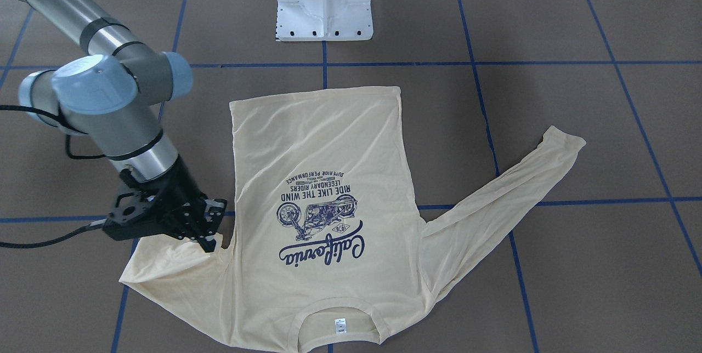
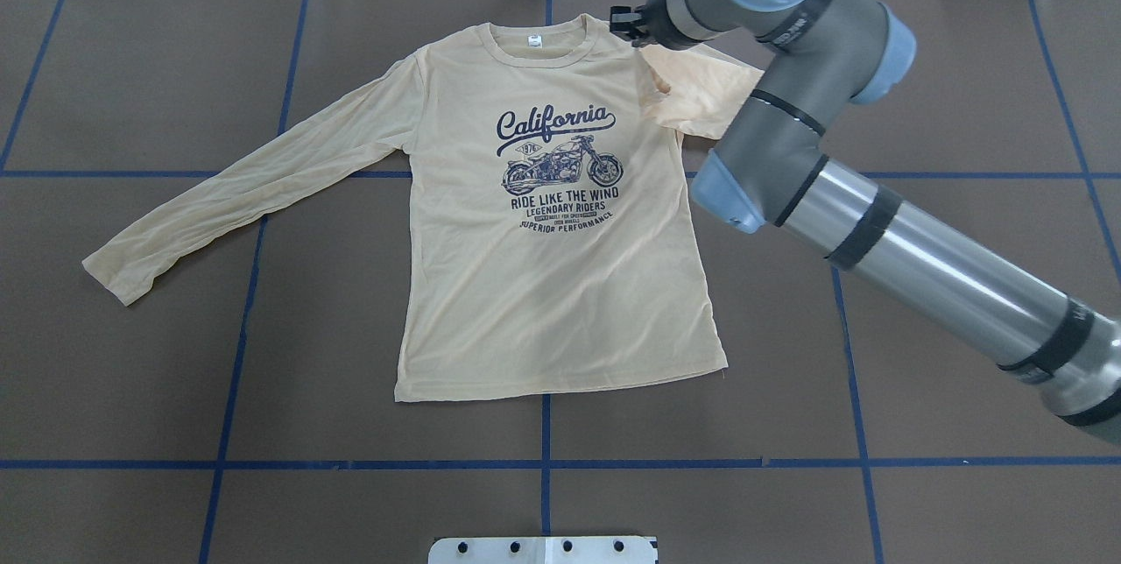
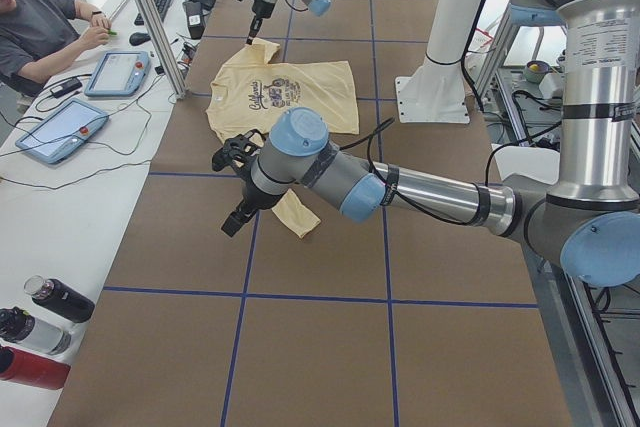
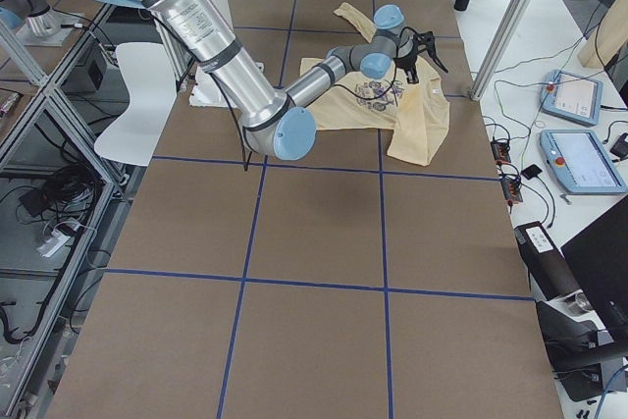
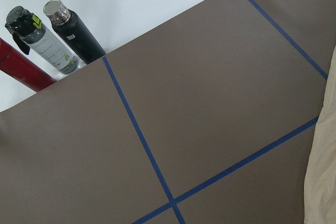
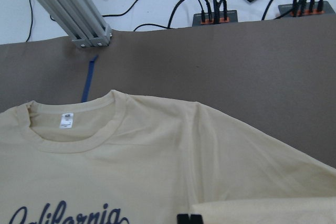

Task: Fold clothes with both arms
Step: 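Carry the held sleeve across the shirt front toward the other sleeve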

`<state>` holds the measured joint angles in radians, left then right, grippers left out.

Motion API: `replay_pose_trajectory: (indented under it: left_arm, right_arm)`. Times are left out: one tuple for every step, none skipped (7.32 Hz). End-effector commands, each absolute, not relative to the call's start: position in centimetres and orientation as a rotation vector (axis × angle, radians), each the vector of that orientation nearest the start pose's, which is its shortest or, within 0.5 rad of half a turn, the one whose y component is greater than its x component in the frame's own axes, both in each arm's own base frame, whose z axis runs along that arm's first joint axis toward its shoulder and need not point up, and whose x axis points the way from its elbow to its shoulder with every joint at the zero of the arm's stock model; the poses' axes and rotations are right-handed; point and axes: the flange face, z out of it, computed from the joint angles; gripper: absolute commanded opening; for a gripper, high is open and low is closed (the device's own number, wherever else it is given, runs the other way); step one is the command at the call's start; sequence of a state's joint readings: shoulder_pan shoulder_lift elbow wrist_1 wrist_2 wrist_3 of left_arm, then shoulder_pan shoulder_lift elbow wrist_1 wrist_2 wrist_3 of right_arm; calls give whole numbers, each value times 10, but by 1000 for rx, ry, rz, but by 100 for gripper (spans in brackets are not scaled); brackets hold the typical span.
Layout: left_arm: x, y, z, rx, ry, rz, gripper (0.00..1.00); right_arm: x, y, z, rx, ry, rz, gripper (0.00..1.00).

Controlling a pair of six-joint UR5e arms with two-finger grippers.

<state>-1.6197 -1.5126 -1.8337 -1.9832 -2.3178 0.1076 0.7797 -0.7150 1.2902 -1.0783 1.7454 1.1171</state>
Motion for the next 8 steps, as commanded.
replay_pose_trajectory:
  left_arm:
    - [-90, -480, 514, 631, 679, 271, 100]
    - [-89, -480, 514, 628, 682, 268, 100]
    - [-89, -480, 515, 625, 683, 265, 100]
    - [-89, -482, 519, 619, 684, 263, 100]
    - [-89, -487, 519, 620, 682, 264, 100]
    - [-89, -488, 519, 620, 682, 264, 100]
    - [-89, -488, 519, 620, 682, 264, 100]
    - [-89, -488, 519, 620, 682, 264, 100]
  right_arm:
    - [-563, -641, 97, 497, -949, 242, 0]
    - [-582, -644, 64, 499, -948, 239, 0]
    - [-611, -645, 33, 501, -938, 240, 0]
    - [-638, -635, 5, 540, -987, 232, 0]
    - [-659, -624, -7, 562, -980, 234, 0]
    - [-676, -604, -22, 569, -990, 222, 0]
    - [-689, -593, -19, 573, -978, 217, 0]
    - [-690, -595, -14, 571, -967, 219, 0]
